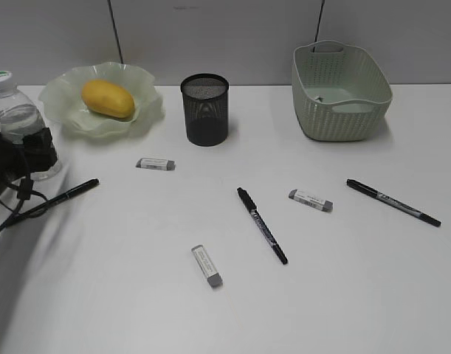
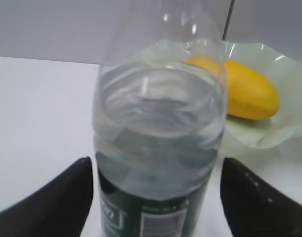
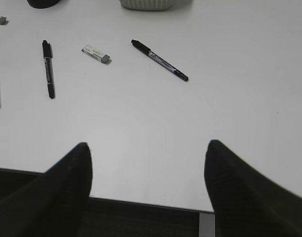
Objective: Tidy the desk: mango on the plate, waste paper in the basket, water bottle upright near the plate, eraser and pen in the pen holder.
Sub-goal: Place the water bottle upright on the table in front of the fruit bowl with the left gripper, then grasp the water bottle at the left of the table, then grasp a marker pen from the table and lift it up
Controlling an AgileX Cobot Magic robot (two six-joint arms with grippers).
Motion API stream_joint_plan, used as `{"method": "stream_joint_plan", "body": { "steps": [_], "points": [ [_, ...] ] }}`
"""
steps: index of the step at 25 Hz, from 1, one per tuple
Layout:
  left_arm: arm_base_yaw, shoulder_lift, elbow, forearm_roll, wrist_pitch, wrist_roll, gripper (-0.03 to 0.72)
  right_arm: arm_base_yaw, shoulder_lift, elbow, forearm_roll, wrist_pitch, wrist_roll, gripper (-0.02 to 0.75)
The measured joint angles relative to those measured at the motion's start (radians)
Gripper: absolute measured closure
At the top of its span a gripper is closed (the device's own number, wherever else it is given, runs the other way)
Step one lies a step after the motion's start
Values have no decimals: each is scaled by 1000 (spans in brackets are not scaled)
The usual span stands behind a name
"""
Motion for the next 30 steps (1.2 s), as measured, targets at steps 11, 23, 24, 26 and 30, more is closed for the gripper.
{"method": "stream_joint_plan", "body": {
  "steps": [11, 23, 24, 26, 30],
  "points": [
    [1, -289, 182, 28, 189, 0, 64, 0, 0, 0, 0, 0, 1, 178],
    [1, -847, -38, 87, 1592, 0, 71, 0, 0, 0, -1, 0, 1, 179],
    [1, -875, -66, 84, 1685, 0, 75, 0, 0, 0, -1, 0, 1, 179],
    [1, -919, -111, 83, 1892, 0, 81, 0, 0, 0, -1, 0, 1, 179],
    [1, -1002, -164, 55, 2196, 21, 98, 0, 0, 0, -1, 0, 1, 179]
  ]
}}
